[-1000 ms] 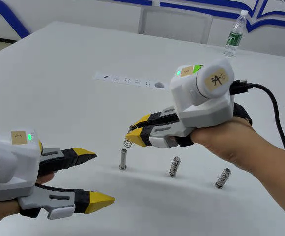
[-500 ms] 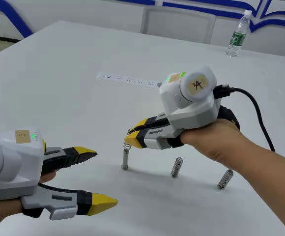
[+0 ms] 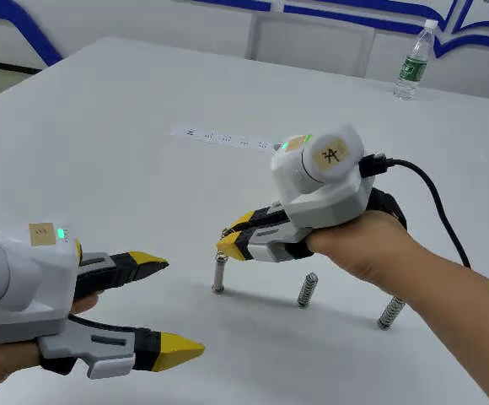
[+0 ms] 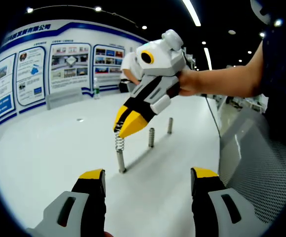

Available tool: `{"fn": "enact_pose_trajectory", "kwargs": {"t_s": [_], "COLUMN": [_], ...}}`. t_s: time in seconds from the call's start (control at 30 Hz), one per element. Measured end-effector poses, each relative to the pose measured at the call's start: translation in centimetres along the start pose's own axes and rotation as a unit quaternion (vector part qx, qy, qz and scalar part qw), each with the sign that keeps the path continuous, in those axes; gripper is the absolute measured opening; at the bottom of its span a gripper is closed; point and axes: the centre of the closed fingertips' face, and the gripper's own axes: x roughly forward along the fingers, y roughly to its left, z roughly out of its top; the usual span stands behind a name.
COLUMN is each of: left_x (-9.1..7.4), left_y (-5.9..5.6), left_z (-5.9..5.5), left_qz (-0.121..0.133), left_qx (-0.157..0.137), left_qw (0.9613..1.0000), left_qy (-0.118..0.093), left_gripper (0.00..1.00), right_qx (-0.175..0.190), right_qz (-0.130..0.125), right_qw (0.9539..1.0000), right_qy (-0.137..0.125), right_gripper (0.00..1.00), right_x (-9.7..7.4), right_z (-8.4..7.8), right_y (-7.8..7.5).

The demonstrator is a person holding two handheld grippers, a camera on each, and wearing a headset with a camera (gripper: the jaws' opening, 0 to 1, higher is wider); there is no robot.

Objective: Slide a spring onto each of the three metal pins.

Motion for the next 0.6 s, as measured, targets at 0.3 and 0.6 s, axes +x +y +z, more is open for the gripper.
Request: {"fn": "enact_pose_trajectory", "kwargs": {"t_s": [0.3,0.6], "left_x": [-0.2,-0.2], "left_y": [0.1,0.1], "left_z": [-0.1,-0.2], "left_qz": [0.002,0.002], "left_qx": [0.000,0.000], "left_qw": [1.0000,1.0000], "left_qy": [0.002,0.003], "left_gripper": [0.71,0.71], "right_qx": [0.004,-0.003], "right_qz": [0.004,0.004], "right_qw": [1.0000,0.9999], "right_qy": [0.003,0.014], "right_gripper": [0.11,0.11], "right_x": [0.3,1.1], "right_z": [-0.2,-1.0], "right_y": [0.1,0.2]}}
